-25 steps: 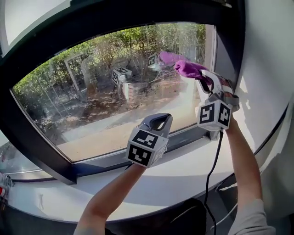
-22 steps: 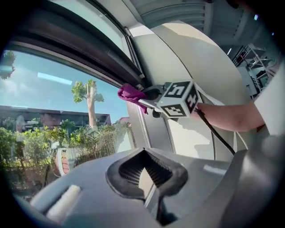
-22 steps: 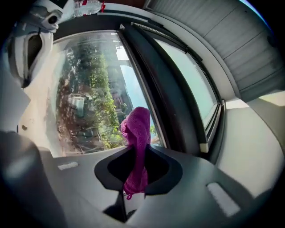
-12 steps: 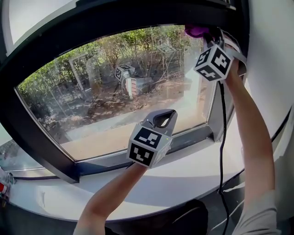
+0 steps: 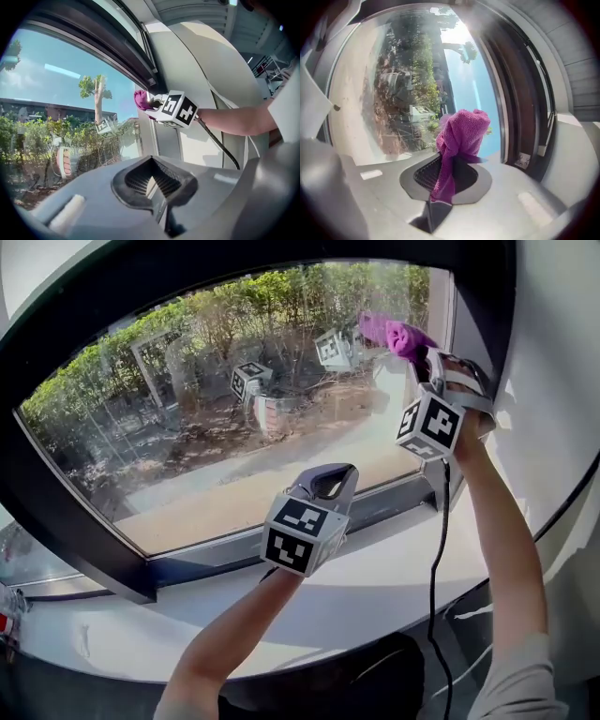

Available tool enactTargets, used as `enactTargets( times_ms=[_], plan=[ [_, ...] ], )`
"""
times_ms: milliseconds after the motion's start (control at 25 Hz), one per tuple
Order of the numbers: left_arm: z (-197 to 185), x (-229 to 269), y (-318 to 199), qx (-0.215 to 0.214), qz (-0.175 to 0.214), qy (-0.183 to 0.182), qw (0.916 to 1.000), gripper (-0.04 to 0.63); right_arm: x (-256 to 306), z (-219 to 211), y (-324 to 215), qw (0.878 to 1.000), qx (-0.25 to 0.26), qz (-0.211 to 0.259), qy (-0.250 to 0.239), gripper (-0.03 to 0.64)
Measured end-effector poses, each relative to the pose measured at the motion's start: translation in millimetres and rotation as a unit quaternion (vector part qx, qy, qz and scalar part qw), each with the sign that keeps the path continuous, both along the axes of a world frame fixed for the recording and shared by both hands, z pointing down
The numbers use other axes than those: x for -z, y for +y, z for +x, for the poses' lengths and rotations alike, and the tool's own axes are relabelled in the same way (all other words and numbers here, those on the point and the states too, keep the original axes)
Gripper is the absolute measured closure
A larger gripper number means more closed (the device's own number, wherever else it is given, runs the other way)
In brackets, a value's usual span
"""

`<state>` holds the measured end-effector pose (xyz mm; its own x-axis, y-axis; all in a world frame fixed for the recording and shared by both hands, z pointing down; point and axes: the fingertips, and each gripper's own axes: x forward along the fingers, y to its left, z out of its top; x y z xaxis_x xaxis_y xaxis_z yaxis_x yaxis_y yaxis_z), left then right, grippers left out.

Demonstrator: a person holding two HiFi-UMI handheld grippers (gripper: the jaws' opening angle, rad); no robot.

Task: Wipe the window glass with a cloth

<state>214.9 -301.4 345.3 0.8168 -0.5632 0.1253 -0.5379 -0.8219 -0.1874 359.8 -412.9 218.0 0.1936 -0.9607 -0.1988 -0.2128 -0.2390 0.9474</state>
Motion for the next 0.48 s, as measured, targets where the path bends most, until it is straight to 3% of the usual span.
enactTargets(
  times_ms=[240,480],
  plan=[
    [2,-32,0,-0.003,-0.027,-0.013,0.9996,0.595,-124,3,-3,0.995,0.0,-0.095,-0.01,0.541],
    [3,-52,8,-0.01,-0.054,-0.02,0.9983,0.595,-228,2,1,0.98,-0.017,-0.194,-0.031,0.541]
  ],
)
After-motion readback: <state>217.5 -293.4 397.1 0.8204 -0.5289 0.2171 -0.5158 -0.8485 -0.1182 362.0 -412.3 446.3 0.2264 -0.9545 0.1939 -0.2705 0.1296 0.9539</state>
